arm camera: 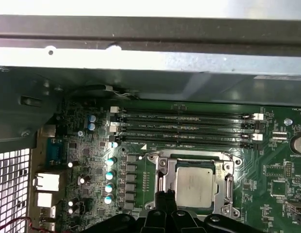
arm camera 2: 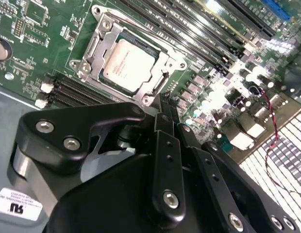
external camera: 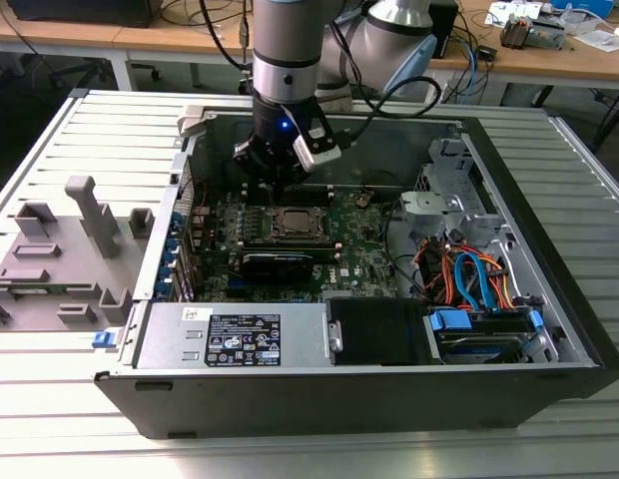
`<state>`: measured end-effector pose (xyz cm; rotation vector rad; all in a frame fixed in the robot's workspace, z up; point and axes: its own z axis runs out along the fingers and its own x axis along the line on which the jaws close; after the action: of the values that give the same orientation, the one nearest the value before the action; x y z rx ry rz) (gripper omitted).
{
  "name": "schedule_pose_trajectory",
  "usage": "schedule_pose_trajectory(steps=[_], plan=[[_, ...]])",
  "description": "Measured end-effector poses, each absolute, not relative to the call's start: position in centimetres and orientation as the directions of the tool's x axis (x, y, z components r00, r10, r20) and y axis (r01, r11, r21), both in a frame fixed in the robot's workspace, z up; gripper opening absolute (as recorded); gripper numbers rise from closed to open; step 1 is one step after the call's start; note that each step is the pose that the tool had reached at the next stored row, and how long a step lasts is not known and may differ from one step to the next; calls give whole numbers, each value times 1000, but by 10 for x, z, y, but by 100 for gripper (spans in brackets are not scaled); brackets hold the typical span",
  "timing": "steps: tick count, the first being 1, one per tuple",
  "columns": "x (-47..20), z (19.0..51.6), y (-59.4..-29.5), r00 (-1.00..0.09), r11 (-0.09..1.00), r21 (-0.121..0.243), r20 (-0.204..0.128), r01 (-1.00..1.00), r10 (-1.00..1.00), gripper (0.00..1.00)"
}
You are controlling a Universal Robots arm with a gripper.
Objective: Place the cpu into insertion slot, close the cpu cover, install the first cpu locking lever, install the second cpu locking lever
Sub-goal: 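Install the first cpu locking lever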
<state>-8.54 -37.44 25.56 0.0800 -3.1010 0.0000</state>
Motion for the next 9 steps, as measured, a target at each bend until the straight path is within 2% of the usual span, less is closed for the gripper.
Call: schedule_pose_trajectory(steps=[9], plan=[[-110,256,-374,-998,999,1,28,-52,-52,11]])
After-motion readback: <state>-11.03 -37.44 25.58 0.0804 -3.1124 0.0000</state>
